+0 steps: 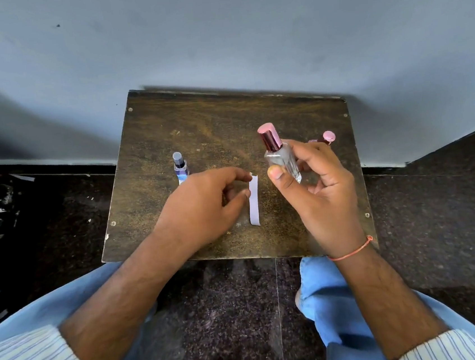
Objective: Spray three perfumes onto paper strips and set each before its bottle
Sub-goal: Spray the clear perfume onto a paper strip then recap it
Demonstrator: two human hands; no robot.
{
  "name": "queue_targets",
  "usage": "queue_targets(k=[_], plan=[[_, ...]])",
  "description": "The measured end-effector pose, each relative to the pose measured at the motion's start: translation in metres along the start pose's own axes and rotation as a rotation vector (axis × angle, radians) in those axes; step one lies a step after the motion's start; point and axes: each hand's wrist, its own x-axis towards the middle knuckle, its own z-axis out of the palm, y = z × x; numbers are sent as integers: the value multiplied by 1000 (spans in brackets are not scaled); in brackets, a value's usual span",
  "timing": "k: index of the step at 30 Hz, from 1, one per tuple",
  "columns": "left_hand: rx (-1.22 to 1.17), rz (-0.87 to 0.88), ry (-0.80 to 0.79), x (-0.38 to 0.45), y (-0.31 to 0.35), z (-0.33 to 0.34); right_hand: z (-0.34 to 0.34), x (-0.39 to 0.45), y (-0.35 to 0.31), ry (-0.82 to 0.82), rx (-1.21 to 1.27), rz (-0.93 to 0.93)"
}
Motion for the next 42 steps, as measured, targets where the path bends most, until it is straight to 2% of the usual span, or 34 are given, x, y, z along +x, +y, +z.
queue_targets(k=[3, 12, 19, 31, 42], plan=[[84, 21, -25, 0, -4, 1, 2, 0, 3, 22, -90, 1], [288, 51, -121, 0, -5, 9, 6, -1, 14, 71, -127, 174], [349, 50, -123, 1, -5, 11, 11, -2, 20, 6, -126, 256], [398, 70, -129, 1, -6, 10, 18, -1, 25, -37, -109, 245], [400, 75, -133, -1, -6, 10, 19, 0, 25, -60, -236, 244]])
